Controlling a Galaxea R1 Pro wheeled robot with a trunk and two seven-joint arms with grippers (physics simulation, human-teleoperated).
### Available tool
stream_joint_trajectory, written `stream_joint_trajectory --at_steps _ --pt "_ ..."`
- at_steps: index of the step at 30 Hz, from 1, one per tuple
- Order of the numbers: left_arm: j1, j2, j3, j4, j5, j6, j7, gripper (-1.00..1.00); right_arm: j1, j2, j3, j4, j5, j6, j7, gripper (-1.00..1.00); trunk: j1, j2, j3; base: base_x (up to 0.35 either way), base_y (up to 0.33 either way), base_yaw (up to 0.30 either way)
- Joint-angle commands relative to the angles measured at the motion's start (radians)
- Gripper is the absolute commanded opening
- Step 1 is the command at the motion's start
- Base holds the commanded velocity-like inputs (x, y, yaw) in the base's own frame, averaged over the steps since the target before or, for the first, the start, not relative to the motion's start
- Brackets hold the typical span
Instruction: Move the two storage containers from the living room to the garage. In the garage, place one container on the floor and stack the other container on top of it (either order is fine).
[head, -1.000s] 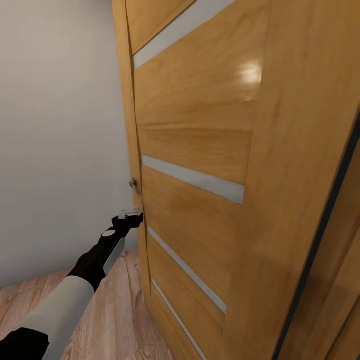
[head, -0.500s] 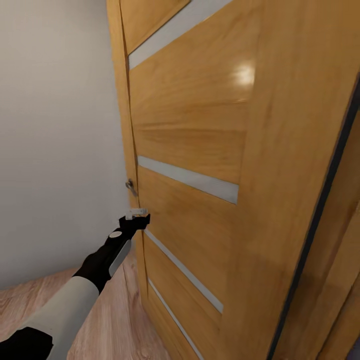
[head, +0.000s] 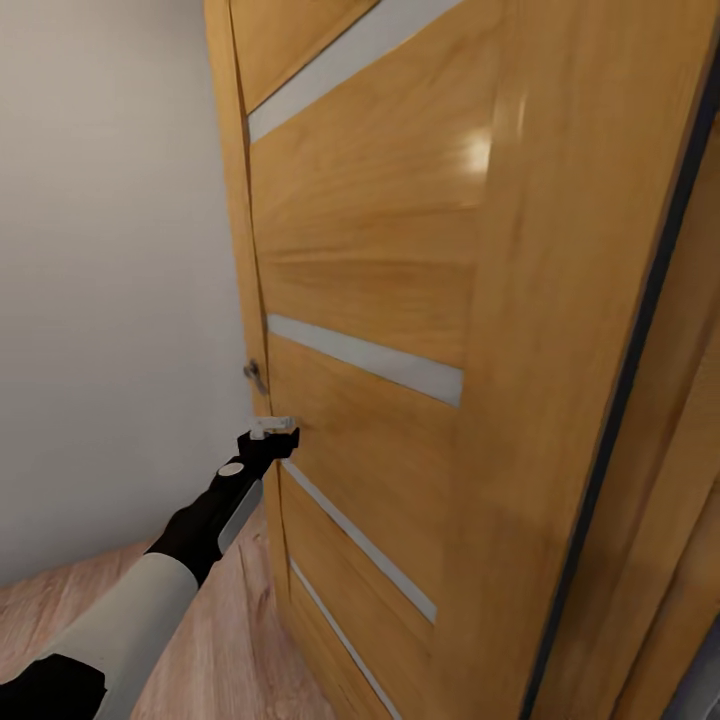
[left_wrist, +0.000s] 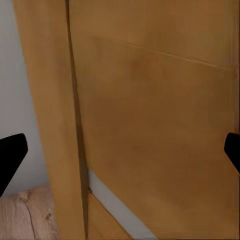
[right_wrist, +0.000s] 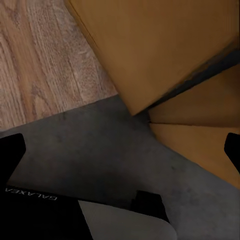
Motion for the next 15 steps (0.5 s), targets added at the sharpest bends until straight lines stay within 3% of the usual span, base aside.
stream_joint_trajectory --at_steps 1,7,15 --pt "0.000 0.001 -0.010 -0.003 0.019 0.002 0.004 1.00 0.000 -0.031 -0.009 -0.003 0.013 0.007 0.002 1.00 0.000 -0.001 0.000 0.000 0.000 -0.113" --pt "-0.001 0.001 -0.010 -0.003 0.019 0.002 0.004 1.00 0.000 -0.031 -0.009 -0.003 0.013 0.007 0.002 1.00 0.000 -0.001 0.001 0.000 0.000 -0.041" --pt "-0.001 0.001 -0.010 -0.003 0.019 0.002 0.004 1.00 0.000 -0.031 -0.009 -0.003 0.013 0.007 0.002 1.00 0.000 -0.001 0.008 0.000 0.000 -0.160"
